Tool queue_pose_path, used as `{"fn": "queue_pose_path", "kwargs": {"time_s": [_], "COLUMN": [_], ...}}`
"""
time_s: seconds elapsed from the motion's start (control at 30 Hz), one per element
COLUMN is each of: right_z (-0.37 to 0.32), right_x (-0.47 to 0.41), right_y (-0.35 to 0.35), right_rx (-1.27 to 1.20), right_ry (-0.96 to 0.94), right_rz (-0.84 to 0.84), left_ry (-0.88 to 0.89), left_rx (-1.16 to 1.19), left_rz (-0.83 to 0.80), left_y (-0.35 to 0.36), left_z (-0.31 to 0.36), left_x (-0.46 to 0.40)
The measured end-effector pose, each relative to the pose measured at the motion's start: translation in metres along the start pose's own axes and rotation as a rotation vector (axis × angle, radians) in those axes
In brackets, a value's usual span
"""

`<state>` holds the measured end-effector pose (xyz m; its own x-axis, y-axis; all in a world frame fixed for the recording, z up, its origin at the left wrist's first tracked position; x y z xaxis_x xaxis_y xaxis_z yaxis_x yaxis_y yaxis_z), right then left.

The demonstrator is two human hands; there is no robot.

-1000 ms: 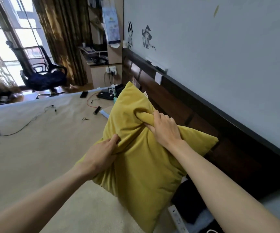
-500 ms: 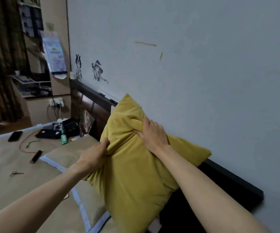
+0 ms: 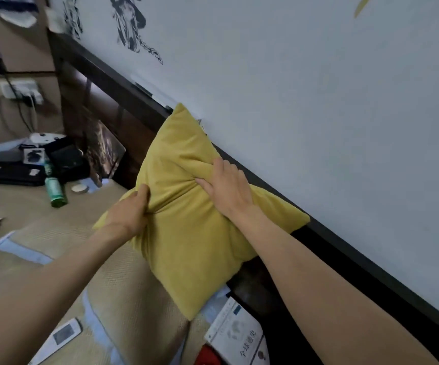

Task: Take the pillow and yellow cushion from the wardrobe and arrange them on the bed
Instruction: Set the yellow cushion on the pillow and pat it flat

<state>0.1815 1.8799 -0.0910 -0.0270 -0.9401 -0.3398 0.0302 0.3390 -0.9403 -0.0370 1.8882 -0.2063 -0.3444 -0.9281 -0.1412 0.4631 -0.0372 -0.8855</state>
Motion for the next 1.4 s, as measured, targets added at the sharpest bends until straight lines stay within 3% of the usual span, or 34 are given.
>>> {"fn": "queue_pose_path", "kwargs": {"time_s": [0.13,0.27,0.37,0.47,0.6,0.73,0.93,1.0,1.1,1.17,1.3,1.4], "right_z": [-0.025,-0.028,-0.024,-0.015,-0.011,-0.021,-0.032,-0.031,-0.02,-0.014,-0.015,-0.024], "right_x": [-0.035,-0.032,-0.007,0.003,-0.023,-0.061,-0.059,-0.055,-0.049,-0.039,-0.014,0.001], "right_y": [0.054,0.115,0.15,0.159,0.143,0.117,0.103,0.107,0.109,0.106,0.101,0.102], "right_rx": [0.052,0.033,0.002,0.016,-0.01,-0.179,-0.42,-0.34,-0.154,-0.145,-0.08,-0.1], "right_ry": [-0.037,0.001,0.069,0.031,0.072,0.101,0.018,0.021,0.062,0.073,-0.104,-0.174], "right_rz": [0.007,-0.199,-0.325,-0.317,-0.217,-0.255,0.005,-0.113,-0.354,-0.376,-0.178,-0.142], "left_ry": [-0.094,-0.206,-0.272,-0.343,-0.347,-0.335,-0.353,-0.35,-0.465,-0.494,-0.322,-0.085], "left_rx": [-0.004,0.035,0.18,0.344,0.424,0.459,0.591,0.611,0.608,0.522,0.274,0.161], "left_rz": [-0.015,-0.108,-0.198,-0.184,-0.021,0.169,0.43,0.396,0.185,0.145,0.266,0.242], "left_y": [0.029,0.081,0.129,0.158,0.166,0.136,0.103,0.108,0.123,0.128,0.123,0.131], "left_z": [-0.041,-0.075,-0.077,-0.068,-0.066,-0.075,-0.071,-0.069,-0.062,-0.046,-0.008,0.017], "left_x": [-0.028,-0.042,-0.052,-0.065,-0.06,-0.065,-0.075,-0.071,-0.063,-0.059,-0.055,-0.056]}}
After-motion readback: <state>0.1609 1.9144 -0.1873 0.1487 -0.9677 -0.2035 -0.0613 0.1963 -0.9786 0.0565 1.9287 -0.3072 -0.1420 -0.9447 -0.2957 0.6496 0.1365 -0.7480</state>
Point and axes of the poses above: each hand's wrist, its own x-axis away from the middle knuckle, its own y-axis out of the palm, z = x × y, the point moved 1 cm from there along -x, towards the middle knuckle, and after that the axes turned 12 degrees about y, right-handed, at the moved point
